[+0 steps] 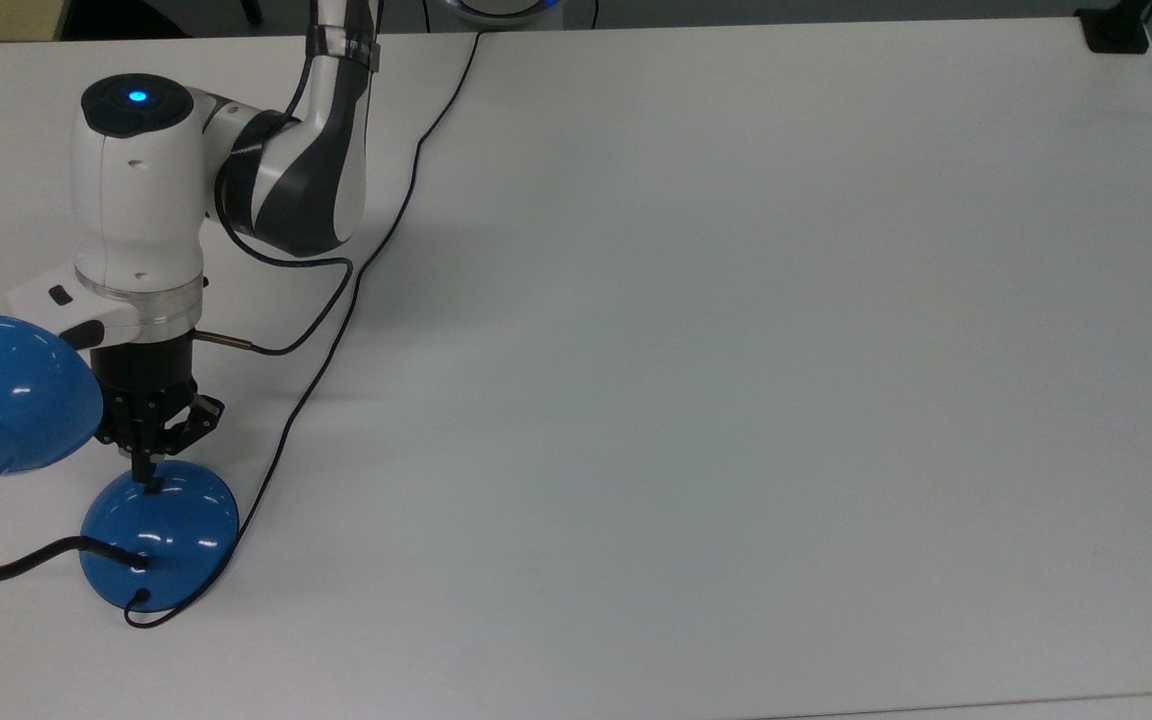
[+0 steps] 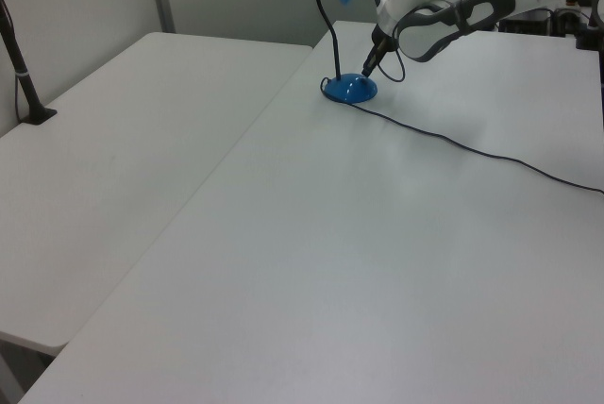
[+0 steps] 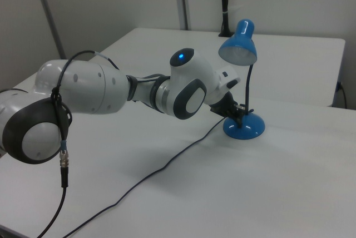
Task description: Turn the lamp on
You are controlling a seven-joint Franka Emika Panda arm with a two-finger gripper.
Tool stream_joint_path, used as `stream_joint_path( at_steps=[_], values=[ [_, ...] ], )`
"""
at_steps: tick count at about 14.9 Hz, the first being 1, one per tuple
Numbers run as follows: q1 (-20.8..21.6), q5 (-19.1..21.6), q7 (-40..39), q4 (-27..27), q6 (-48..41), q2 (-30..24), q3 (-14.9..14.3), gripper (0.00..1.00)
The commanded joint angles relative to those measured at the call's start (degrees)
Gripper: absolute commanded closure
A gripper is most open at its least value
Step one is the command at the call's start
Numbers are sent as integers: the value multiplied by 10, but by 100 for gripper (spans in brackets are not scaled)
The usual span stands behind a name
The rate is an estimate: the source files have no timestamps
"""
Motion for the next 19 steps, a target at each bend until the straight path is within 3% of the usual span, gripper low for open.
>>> stream_joint_path(
  at_steps=[1, 15, 17, 19],
  values=[
    [1, 13, -4, 17, 8, 14, -1, 100],
    [2, 11, -7, 56, 9, 52, -1, 100],
    [2, 11, -4, 54, 8, 46, -1, 100],
    [2, 16, -4, 32, 2, 0, 2, 100]
  ],
)
